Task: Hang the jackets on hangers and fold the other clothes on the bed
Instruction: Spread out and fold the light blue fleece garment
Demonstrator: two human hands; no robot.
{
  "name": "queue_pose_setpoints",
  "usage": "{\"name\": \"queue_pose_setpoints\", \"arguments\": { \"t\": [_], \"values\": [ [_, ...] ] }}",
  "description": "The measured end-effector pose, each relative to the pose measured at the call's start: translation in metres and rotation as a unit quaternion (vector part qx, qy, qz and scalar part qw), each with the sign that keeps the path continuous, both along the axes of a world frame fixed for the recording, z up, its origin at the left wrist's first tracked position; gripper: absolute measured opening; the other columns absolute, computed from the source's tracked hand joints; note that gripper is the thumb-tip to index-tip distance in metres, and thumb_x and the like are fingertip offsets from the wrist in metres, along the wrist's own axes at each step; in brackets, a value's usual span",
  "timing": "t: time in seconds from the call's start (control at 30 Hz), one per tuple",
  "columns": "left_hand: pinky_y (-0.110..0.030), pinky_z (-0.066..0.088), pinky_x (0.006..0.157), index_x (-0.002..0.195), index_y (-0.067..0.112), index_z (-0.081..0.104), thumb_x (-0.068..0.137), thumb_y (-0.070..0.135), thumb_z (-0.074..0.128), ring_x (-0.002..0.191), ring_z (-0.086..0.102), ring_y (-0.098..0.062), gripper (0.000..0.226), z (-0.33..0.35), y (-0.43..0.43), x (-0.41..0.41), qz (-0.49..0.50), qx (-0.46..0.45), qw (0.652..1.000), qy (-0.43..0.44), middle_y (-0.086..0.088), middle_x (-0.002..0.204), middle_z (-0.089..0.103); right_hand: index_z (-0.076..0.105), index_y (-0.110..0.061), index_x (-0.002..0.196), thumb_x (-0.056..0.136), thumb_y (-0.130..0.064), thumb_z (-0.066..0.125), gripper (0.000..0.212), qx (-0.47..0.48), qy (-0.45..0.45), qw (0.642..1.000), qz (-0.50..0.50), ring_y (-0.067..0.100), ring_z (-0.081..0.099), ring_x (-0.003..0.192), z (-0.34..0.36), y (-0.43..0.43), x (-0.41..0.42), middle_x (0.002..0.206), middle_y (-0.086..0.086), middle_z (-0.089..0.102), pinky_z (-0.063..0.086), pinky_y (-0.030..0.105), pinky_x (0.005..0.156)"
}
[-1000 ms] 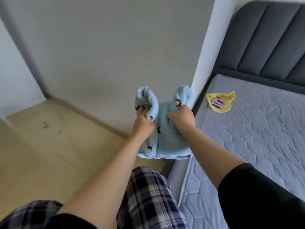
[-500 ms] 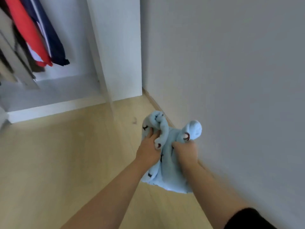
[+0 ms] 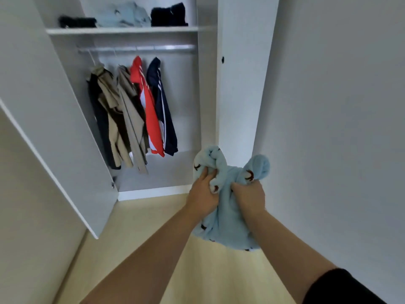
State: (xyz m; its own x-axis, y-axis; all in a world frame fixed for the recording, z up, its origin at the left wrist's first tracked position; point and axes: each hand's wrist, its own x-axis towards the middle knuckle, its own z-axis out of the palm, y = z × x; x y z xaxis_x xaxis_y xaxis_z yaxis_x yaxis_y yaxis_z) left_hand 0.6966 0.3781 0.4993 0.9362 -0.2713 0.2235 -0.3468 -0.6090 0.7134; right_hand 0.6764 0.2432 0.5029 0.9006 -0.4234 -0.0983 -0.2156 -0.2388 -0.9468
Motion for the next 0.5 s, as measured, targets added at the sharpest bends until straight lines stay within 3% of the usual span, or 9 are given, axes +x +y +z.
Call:
{"name": "queue_pose_setpoints", "arguments": {
  "t": [0.13, 0.23, 0.4, 0.5],
  "values": [
    [-0.042, 0.040, 0.105, 0.145, 0.016, 0.037, 0.086, 0.006, 0.057, 0.133, 0.041, -0.024, 0.062, 0.147, 0.068, 0.026, 0.000, -0.024, 0.998, -0.055, -0.003, 0.157, 0.022, 0.057, -0.008, 0.092, 0.078, -0.017, 0.059, 0.016, 0.012, -0.058, 0.998, 0.034, 0.020, 0.060, 0.071, 0.136, 0.060, 0.042, 0.078, 0.008, 0.063, 0.044, 0.026, 0.058],
    [-0.038, 0.043, 0.100, 0.144, 0.019, 0.039, 0.084, 0.007, 0.059, 0.124, 0.049, -0.025, 0.063, 0.226, 0.115, 0.044, 0.033, 0.003, 0.995, -0.094, -0.001, 0.156, 0.023, 0.056, -0.015, 0.080, 0.082, -0.016, 0.059, 0.003, 0.023, -0.111, 0.991, 0.068, 0.011, 0.057, 0.062, 0.207, 0.105, 0.067, 0.069, 0.001, 0.060, 0.037, 0.018, 0.047],
    [-0.033, 0.040, 0.103, 0.143, 0.023, 0.040, 0.082, 0.012, 0.061, 0.131, 0.043, -0.022, 0.066, 0.286, 0.173, 0.090, 0.078, 0.016, 0.990, -0.117, 0.002, 0.154, 0.026, 0.056, -0.011, 0.080, 0.082, -0.013, 0.058, 0.003, 0.050, -0.150, 0.981, 0.110, 0.021, 0.059, 0.067, 0.267, 0.164, 0.121, 0.072, 0.007, 0.060, 0.041, 0.024, 0.053],
    [-0.025, 0.028, 0.109, 0.146, 0.020, 0.035, 0.088, 0.014, 0.058, 0.142, 0.026, -0.021, 0.062, 0.296, 0.196, 0.133, 0.101, 0.023, 0.987, -0.123, -0.002, 0.155, 0.025, 0.052, -0.012, 0.074, 0.080, -0.015, 0.060, 0.010, 0.039, -0.165, 0.978, 0.124, 0.022, 0.058, 0.067, 0.283, 0.187, 0.166, 0.069, 0.006, 0.058, 0.044, 0.028, 0.058]
  ]
}}
